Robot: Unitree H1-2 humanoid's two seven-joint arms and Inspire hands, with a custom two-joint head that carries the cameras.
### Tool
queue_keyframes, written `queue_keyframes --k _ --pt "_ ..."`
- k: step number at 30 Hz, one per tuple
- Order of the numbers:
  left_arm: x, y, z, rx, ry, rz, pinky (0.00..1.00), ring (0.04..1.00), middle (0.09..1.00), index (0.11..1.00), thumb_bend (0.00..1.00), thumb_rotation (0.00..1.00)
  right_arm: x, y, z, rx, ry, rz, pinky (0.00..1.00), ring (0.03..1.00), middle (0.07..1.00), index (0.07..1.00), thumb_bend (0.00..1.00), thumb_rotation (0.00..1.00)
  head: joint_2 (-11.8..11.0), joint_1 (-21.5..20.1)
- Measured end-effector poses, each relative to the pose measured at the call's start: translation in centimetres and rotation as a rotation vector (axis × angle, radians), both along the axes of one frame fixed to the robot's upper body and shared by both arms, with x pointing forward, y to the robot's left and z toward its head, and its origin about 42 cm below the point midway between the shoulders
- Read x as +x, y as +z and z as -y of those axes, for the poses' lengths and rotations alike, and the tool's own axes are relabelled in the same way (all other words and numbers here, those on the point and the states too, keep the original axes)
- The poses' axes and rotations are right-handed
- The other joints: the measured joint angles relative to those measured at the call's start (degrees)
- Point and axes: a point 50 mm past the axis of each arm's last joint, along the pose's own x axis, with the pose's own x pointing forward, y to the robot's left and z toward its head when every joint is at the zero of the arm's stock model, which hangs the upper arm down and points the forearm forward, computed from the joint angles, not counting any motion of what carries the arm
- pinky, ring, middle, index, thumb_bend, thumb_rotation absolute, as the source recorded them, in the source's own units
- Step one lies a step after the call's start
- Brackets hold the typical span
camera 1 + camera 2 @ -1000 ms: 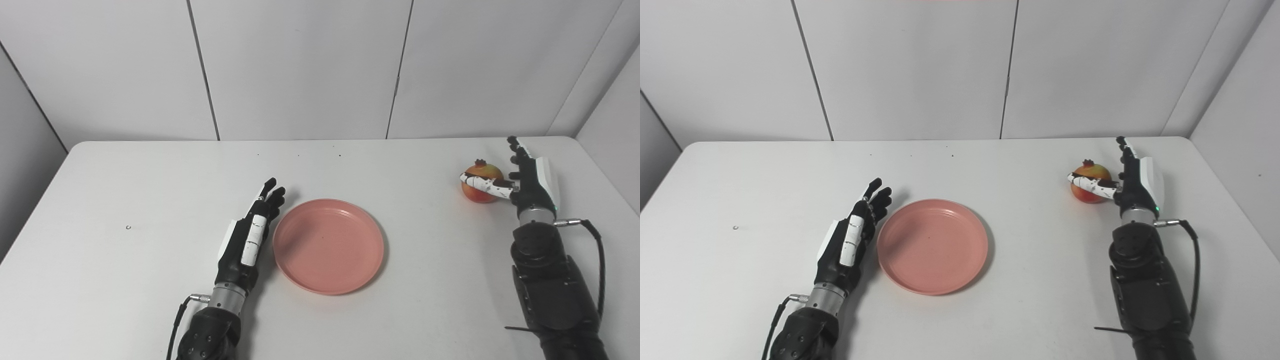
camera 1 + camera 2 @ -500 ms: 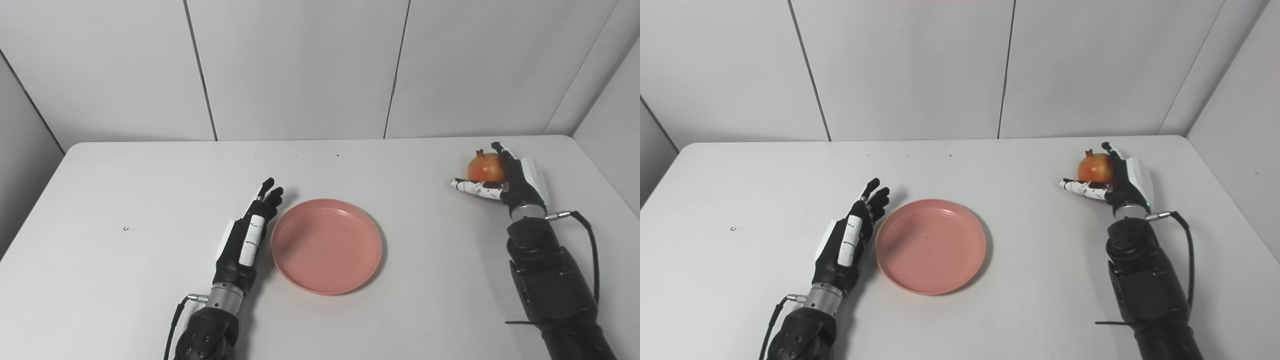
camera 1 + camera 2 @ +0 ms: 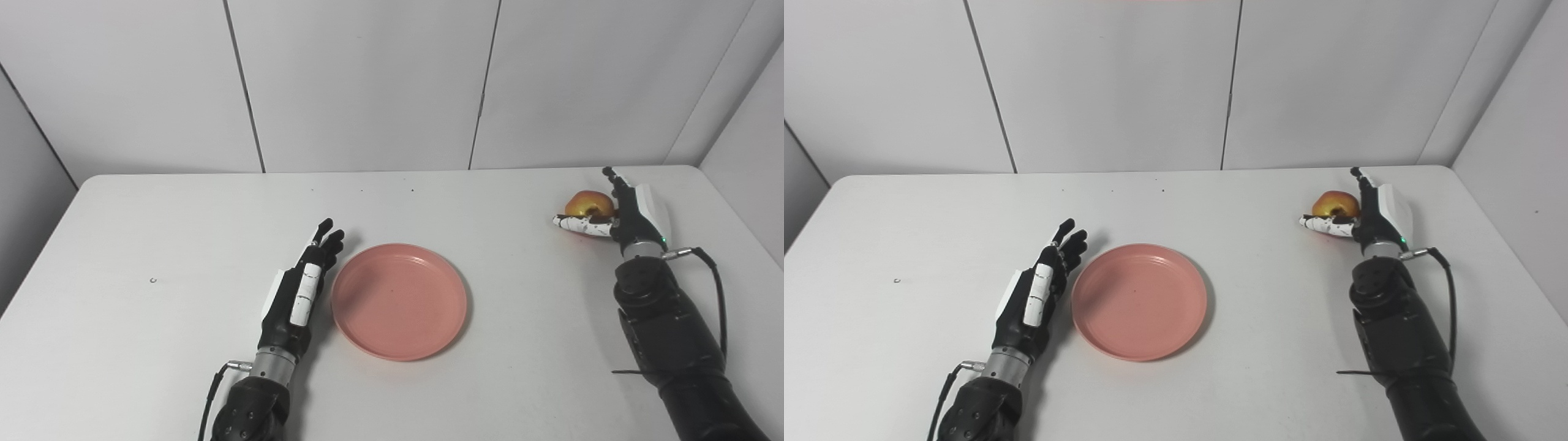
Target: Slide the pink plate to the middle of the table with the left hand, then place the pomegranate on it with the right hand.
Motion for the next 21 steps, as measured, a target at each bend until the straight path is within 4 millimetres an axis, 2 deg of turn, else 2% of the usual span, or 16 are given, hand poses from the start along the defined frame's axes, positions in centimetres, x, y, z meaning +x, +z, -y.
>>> queue_keyframes --k 1,3,4,5,6,7,8,9,13,21 --pt "0.0 0.0 0.0 0.000 0.000 0.000 0.98 0.941 0.930 0.941 0.72 1.00 0.1 -0.1 0.0 -0.012 -0.007 0.009 0.67 0.803 0.859 0.818 0.82 0.09 0.0 0.0" --pt "0.0 0.0 0.0 0.000 0.000 0.001 0.98 0.941 0.930 0.941 0.72 1.00 0.1 -0.3 0.1 -0.023 -0.018 0.025 0.55 0.670 0.759 0.779 0.77 0.02 0.1 0.0" --pt "0.0 0.0 0.0 0.000 0.000 0.001 0.98 0.941 0.930 0.942 0.72 1.00 0.1 -0.5 0.1 -0.026 -0.022 0.036 0.52 0.641 0.736 0.769 0.76 0.01 0.1 0.0" --pt "0.0 0.0 0.0 0.000 0.000 0.002 0.98 0.941 0.932 0.944 0.73 1.00 0.1 -0.5 0.1 -0.029 -0.026 0.051 0.51 0.571 0.660 0.718 0.71 0.00 0.2 -0.1" --pt "0.0 0.1 0.0 0.000 -0.001 0.002 0.98 0.941 0.933 0.945 0.73 1.00 0.1 -0.6 0.2 -0.029 -0.028 0.059 0.51 0.548 0.634 0.700 0.70 0.00 0.2 -0.1" --pt "0.0 0.1 0.0 0.000 -0.001 0.002 0.97 0.940 0.931 0.943 0.73 1.00 0.0 -0.7 0.2 -0.030 -0.033 0.066 0.52 0.481 0.565 0.659 0.60 0.00 0.2 0.0" --pt "0.0 0.1 0.0 0.000 -0.001 0.002 0.97 0.940 0.931 0.943 0.73 1.00 0.0 -0.8 0.3 -0.031 -0.038 0.071 0.53 0.459 0.541 0.645 0.56 0.00 0.3 0.0" --pt "0.0 0.1 0.0 0.001 -0.001 0.002 0.97 0.939 0.931 0.942 0.73 1.00 0.0 -0.9 0.2 -0.031 -0.041 0.075 0.52 0.439 0.517 0.588 0.54 0.00 0.3 0.0" --pt "0.0 0.1 0.0 0.001 -0.001 0.002 0.97 0.937 0.930 0.941 0.72 1.00 0.0 -1.0 0.1 -0.037 -0.047 0.088 0.47 0.427 0.496 0.508 0.52 0.00 0.3 0.1" --pt "0.0 0.1 0.0 0.001 -0.001 0.002 0.97 0.939 0.934 0.944 0.72 1.00 -0.2 -1.2 0.1 -0.029 -0.048 0.099 0.48 0.433 0.504 0.492 0.52 0.00 0.4 0.2"
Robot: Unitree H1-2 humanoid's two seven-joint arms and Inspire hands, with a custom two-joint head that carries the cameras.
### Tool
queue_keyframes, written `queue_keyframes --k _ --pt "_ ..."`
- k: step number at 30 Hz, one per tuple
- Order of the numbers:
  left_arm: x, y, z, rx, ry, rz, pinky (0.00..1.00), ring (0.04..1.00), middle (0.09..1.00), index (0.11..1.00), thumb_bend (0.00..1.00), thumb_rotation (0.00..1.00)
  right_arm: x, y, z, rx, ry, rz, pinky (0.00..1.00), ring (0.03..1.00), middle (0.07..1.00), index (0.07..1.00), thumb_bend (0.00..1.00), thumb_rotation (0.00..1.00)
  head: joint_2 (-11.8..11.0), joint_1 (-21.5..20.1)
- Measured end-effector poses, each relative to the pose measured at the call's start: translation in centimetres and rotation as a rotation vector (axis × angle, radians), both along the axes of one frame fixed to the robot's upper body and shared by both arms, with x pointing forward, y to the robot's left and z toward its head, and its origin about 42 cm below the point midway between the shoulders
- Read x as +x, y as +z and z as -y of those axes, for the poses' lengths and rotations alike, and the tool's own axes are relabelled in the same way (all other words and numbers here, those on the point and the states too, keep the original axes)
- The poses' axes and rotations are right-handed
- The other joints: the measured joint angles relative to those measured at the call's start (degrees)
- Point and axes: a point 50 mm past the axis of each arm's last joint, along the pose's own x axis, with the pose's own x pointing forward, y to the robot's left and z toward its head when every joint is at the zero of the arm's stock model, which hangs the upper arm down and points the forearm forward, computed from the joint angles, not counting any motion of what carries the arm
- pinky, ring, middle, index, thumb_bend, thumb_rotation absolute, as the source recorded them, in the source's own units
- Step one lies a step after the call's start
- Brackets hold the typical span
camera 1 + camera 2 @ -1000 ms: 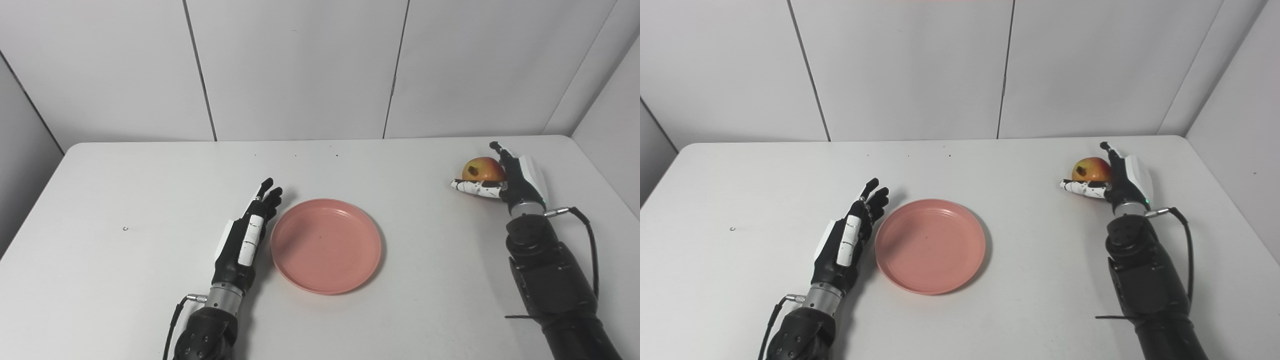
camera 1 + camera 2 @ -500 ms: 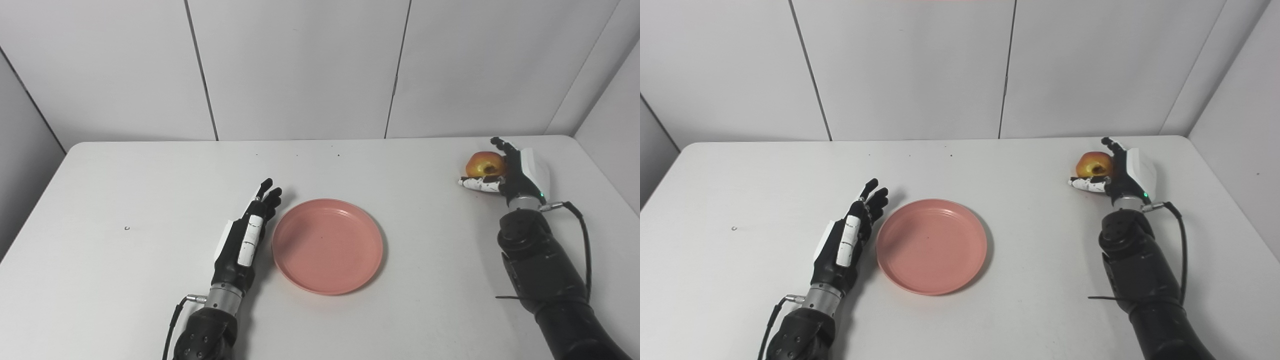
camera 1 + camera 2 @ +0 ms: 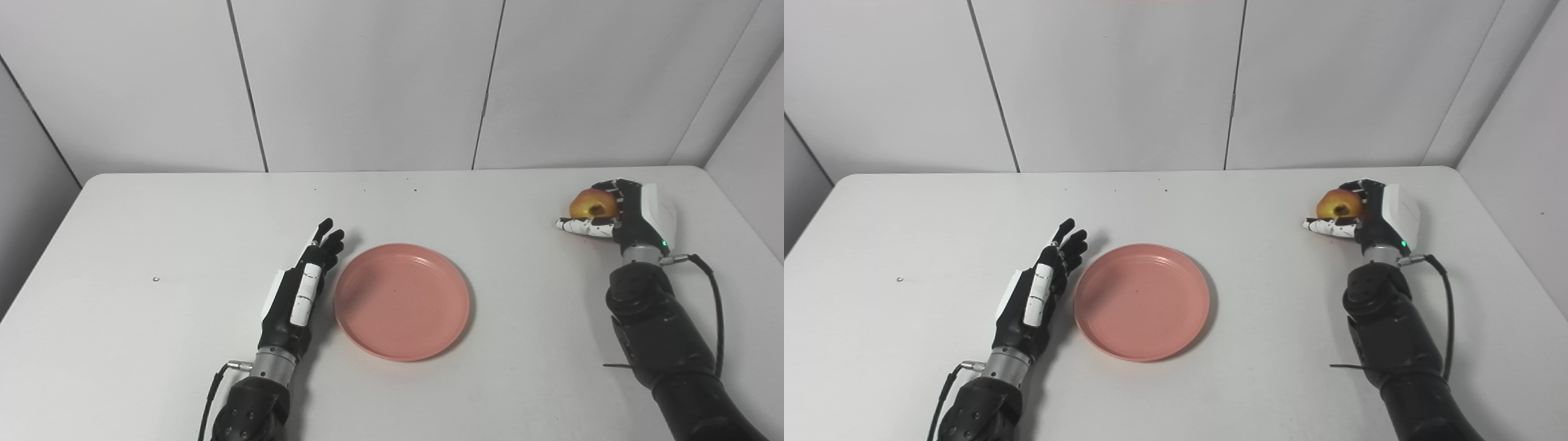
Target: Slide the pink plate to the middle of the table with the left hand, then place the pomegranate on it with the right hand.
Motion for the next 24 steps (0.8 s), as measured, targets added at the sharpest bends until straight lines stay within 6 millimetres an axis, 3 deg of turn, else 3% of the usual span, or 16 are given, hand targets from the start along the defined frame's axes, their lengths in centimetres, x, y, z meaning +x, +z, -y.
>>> queue_keyframes --k 8,10,15,19,24 --pt "0.0 0.0 0.0 0.000 -0.001 0.001 0.97 0.935 0.930 0.937 0.72 1.00 -1.8 0.7 -1.5 0.094 0.029 0.091 0.43 0.430 0.488 0.510 0.52 0.00 0.4 0.9" --pt "0.0 0.0 0.1 0.001 -0.001 0.002 0.97 0.935 0.930 0.937 0.73 1.00 -2.6 0.9 -2.4 0.118 0.054 0.122 0.39 0.413 0.494 0.518 0.52 0.00 0.4 1.0" --pt "0.0 0.1 0.1 0.005 -0.003 0.003 0.97 0.940 0.933 0.941 0.70 1.00 -5.0 1.7 -5.9 0.165 0.159 0.186 0.46 0.444 0.495 0.500 0.52 0.00 0.5 1.4" --pt "-0.1 0.0 0.1 0.019 -0.002 0.005 0.97 0.944 0.935 0.943 0.71 1.00 -6.6 2.6 -8.5 0.188 0.267 0.213 0.45 0.439 0.503 0.497 0.52 0.00 0.9 1.8" --pt "-0.1 0.1 0.1 0.019 0.001 0.005 0.97 0.947 0.935 0.942 0.71 1.00 -8.0 3.2 -10.4 0.211 0.350 0.232 0.46 0.447 0.496 0.500 0.52 0.00 1.1 2.1"
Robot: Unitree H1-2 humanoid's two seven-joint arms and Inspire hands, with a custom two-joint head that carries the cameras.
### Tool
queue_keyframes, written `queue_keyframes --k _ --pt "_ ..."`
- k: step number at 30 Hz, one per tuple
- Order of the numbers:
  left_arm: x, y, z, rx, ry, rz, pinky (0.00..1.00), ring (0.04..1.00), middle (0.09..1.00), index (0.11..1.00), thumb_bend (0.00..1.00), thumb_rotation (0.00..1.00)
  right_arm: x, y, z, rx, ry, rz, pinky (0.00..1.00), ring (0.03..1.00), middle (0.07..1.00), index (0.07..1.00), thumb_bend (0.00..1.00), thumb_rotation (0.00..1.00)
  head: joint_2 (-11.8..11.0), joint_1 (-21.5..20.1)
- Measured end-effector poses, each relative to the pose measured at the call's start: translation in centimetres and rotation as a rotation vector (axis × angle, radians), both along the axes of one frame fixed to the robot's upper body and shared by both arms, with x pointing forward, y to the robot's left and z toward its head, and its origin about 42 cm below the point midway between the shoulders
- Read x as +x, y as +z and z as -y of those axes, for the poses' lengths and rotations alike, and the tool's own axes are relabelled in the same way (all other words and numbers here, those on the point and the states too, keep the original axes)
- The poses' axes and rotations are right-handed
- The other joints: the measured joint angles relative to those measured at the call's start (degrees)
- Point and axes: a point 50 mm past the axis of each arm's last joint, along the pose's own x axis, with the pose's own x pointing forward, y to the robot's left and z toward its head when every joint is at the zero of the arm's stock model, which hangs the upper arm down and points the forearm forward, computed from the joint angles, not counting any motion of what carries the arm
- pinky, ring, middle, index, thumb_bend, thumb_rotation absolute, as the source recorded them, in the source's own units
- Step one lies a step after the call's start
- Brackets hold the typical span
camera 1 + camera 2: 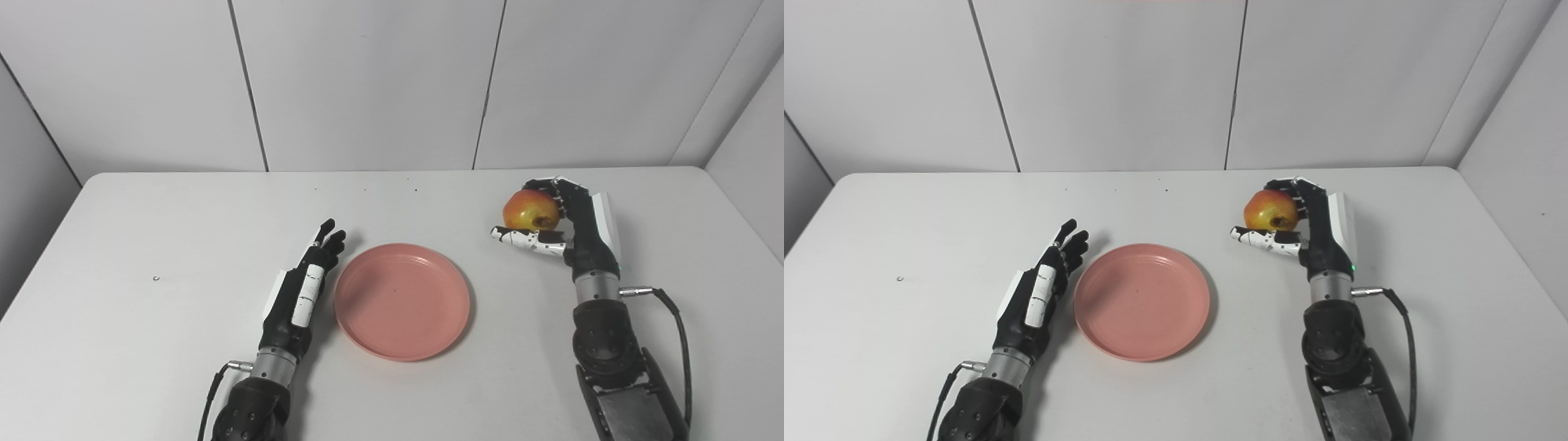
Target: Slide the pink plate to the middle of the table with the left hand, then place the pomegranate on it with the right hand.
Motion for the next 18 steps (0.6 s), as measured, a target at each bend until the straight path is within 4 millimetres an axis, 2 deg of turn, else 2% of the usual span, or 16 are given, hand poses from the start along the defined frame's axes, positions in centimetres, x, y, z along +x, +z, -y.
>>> queue_keyframes --k 4,8,12,18 --pt "0.0 0.0 0.0 0.002 0.002 0.000 0.97 0.949 0.938 0.944 0.71 1.00 -1.2 0.0 -1.5 -0.009 0.077 0.012 0.43 0.432 0.490 0.519 0.52 0.00 0.2 0.4" --pt "-0.1 0.0 0.1 0.002 0.005 0.001 0.97 0.949 0.938 0.945 0.71 1.00 -2.6 0.2 -3.4 -0.093 0.148 0.034 0.36 0.405 0.486 0.535 0.51 0.00 -0.1 2.0" --pt "-0.1 0.0 0.4 0.004 0.013 0.001 0.97 0.942 0.933 0.943 0.71 1.00 -3.5 -0.5 -4.5 -0.040 0.241 0.017 0.44 0.436 0.492 0.516 0.52 0.00 0.1 4.0" --pt "-0.2 0.0 0.6 0.005 0.013 0.001 0.97 0.950 0.939 0.945 0.69 1.00 -4.8 -2.0 -5.6 -0.016 0.313 -0.028 0.41 0.423 0.485 0.527 0.51 0.00 0.2 4.6"
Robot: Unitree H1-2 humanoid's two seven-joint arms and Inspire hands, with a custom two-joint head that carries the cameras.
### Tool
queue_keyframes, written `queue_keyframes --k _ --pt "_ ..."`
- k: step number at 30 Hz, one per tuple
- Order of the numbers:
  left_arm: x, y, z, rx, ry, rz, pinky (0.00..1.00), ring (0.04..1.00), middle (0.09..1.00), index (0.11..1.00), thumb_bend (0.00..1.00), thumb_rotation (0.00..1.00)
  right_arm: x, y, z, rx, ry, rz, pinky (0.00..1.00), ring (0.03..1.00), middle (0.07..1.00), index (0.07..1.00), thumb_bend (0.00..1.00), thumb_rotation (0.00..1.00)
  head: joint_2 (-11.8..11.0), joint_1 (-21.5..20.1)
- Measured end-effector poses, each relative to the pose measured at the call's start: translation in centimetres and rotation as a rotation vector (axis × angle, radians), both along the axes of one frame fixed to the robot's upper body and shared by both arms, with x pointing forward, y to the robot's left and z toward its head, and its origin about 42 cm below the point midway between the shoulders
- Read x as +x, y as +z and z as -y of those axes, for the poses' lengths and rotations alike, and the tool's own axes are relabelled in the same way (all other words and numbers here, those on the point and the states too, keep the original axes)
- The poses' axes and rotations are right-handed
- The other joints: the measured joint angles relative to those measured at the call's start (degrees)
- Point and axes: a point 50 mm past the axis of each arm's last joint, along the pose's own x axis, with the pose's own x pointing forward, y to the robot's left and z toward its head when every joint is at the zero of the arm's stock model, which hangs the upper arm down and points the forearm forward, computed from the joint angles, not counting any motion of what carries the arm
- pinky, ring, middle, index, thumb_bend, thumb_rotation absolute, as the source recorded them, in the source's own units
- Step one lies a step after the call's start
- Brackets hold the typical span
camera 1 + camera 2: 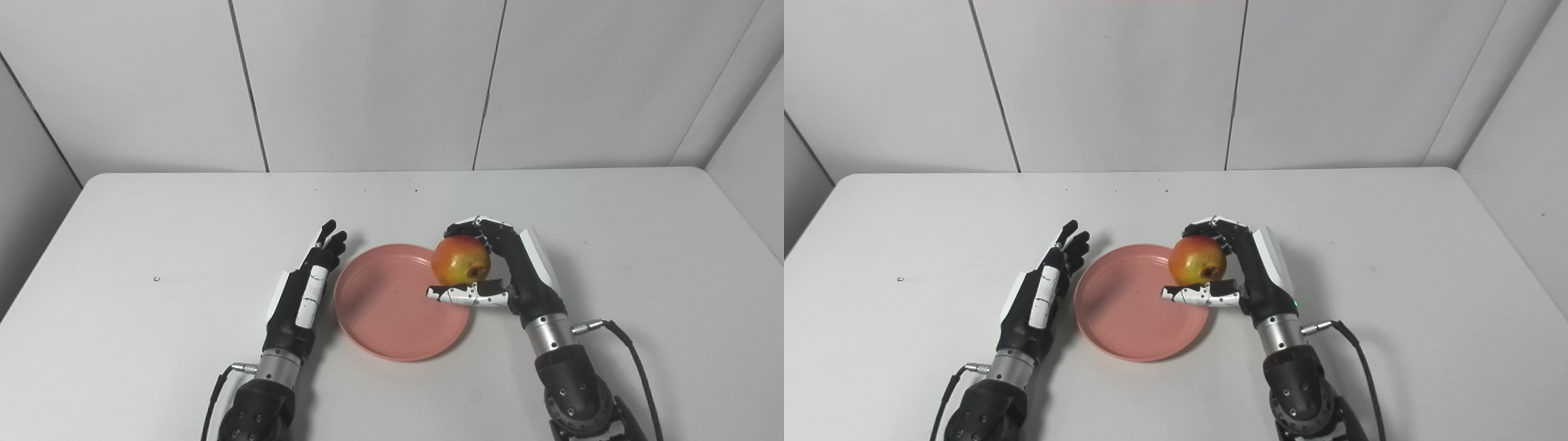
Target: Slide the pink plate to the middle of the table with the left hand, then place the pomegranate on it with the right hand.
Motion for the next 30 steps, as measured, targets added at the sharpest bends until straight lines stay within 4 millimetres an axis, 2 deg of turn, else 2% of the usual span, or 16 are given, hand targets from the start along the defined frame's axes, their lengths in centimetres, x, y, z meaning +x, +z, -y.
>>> queue_keyframes --k 8,15,20,30 --pt "0.0 0.0 0.2 -0.001 -0.002 0.003 0.97 0.944 0.935 0.940 0.71 1.00 -0.9 -0.4 -1.7 -0.035 0.069 -0.013 0.38 0.412 0.478 0.539 0.51 0.00 0.3 1.1" --pt "0.0 0.0 0.5 0.013 -0.001 0.005 0.96 0.941 0.941 0.948 0.68 1.00 -1.6 -0.9 -2.9 -0.072 0.136 0.006 0.36 0.404 0.475 0.544 0.51 0.00 0.4 2.6" --pt "-0.1 0.0 1.0 0.008 -0.006 0.005 0.96 0.940 0.940 0.946 0.69 1.00 -1.5 -1.8 -3.2 -0.115 0.151 0.009 0.34 0.395 0.478 0.549 0.51 0.00 0.7 3.5" --pt "-0.1 0.1 1.3 0.006 -0.003 0.011 0.94 0.933 0.931 0.938 0.69 1.00 -1.2 -2.3 -3.3 -0.152 0.155 0.017 0.35 0.395 0.479 0.549 0.51 0.00 1.1 5.1"
